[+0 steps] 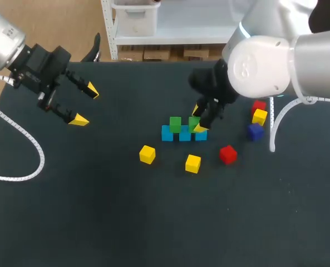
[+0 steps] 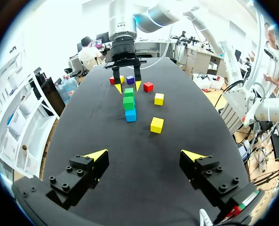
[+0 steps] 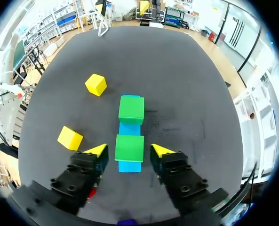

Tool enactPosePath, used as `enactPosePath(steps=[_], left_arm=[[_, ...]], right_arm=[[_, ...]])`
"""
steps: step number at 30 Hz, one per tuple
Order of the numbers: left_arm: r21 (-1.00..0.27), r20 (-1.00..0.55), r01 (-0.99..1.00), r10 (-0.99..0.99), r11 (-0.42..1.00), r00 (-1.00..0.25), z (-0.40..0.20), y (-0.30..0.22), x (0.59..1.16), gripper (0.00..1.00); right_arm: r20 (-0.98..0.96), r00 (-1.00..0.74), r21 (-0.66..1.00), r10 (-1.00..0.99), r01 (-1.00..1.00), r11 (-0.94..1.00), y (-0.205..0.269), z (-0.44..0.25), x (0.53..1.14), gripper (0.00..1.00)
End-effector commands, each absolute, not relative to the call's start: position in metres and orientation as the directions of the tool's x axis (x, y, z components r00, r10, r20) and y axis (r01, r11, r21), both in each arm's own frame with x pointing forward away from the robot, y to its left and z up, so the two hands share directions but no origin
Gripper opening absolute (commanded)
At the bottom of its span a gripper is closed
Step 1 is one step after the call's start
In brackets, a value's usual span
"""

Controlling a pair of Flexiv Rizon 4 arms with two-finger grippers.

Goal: Place the blue cubes, place green cubes on the blue cubes, place the yellow cubes on the green cubes, then place the red cubes on the yellow cubes, and place purple cube on the red cubes.

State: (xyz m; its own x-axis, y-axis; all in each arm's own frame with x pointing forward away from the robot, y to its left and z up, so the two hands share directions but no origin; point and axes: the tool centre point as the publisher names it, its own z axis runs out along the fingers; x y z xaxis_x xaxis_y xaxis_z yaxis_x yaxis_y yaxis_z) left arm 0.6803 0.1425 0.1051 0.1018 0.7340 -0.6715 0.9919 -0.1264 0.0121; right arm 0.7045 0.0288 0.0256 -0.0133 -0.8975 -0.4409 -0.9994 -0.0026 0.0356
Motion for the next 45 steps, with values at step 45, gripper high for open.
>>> enactPosePath(steps=[45], left_arm=[[0.014, -0.673, 0.992, 0.732, -0.129, 0.105, 0.104, 0.144, 0.681, 1.0]], right_arm=[[-0.731, -0.014, -0.06, -0.682, -0.995, 0.085, -0.132, 0.044, 0.692, 1.0]])
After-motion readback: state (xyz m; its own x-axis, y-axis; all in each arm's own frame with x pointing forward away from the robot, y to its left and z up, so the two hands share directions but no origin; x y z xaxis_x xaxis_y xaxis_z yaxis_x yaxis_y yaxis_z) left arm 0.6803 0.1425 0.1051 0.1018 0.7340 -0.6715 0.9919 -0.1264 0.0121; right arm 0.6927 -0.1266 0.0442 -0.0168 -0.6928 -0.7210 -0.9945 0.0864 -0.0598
